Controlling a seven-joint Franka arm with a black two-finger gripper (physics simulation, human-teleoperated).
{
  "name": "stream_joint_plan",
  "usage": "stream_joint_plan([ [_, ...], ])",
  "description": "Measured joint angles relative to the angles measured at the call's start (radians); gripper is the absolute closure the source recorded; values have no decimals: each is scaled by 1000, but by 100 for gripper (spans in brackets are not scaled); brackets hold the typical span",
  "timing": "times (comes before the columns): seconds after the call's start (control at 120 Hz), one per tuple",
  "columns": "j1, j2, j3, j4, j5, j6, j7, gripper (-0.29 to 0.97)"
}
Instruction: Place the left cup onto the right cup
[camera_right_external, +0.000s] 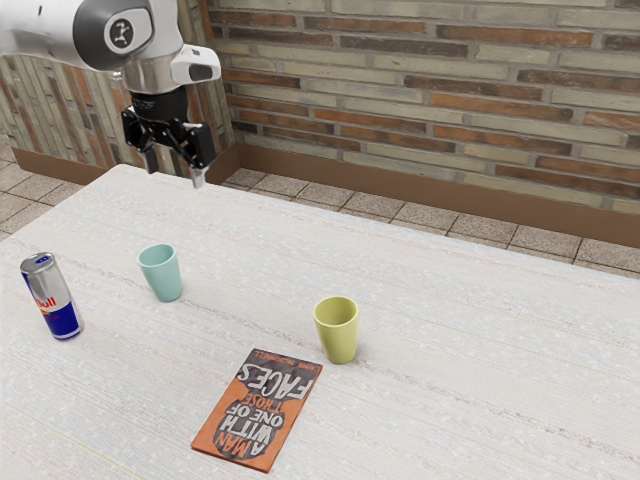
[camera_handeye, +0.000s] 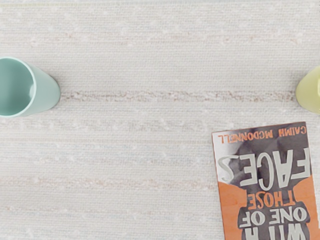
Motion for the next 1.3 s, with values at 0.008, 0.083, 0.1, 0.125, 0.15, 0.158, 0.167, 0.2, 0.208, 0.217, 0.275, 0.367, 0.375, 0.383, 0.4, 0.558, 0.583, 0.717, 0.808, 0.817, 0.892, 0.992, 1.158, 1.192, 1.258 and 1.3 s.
stream_joint_plan([
  [0.008,0,0,0,0,-1,0,0,0],
  [0.083,0,1,1,0,-9,1,0,0],
  [0.1,0,1,1,0,-10,2,1,0],
  [0.125,0,2,1,0,-11,2,1,0],
  [0.15,0,1,2,1,-10,2,2,0],
  [0.158,0,1,2,1,-10,2,2,0],
  [0.167,0,1,2,1,-9,3,2,0],
  [0.2,-7,2,9,1,-7,3,3,0],
  [0.208,-9,2,11,1,-7,3,3,0],
  [0.217,-10,3,13,1,-6,3,3,0],
  [0.275,-25,15,29,10,4,4,4,0],
  [0.367,-31,64,51,48,13,4,13,0],
  [0.375,-27,70,52,53,13,4,15,0],
  [0.383,-22,75,52,57,14,4,16,0],
  [0.4,-9,84,53,66,13,5,19,0],
  [0.558,168,193,55,158,6,5,61,0],
  [0.583,178,207,52,171,5,5,67,0],
  [0.717,203,298,41,273,-10,5,104,0],
  [0.808,221,381,13,375,-15,5,126,0],
  [0.817,222,388,11,384,-15,5,128,0],
  [0.892,226,454,-2,471,-16,4,144,0],
  [0.992,218,495,-11,499,-18,6,160,0],
  [1.158,218,506,-11,419,-19,37,182,0],
  [1.192,220,507,-10,400,-18,47,185,0],
  [1.258,223,509,-6,361,-19,68,192,0],
  [1.3,224,509,-5,340,-20,80,196,0],
])
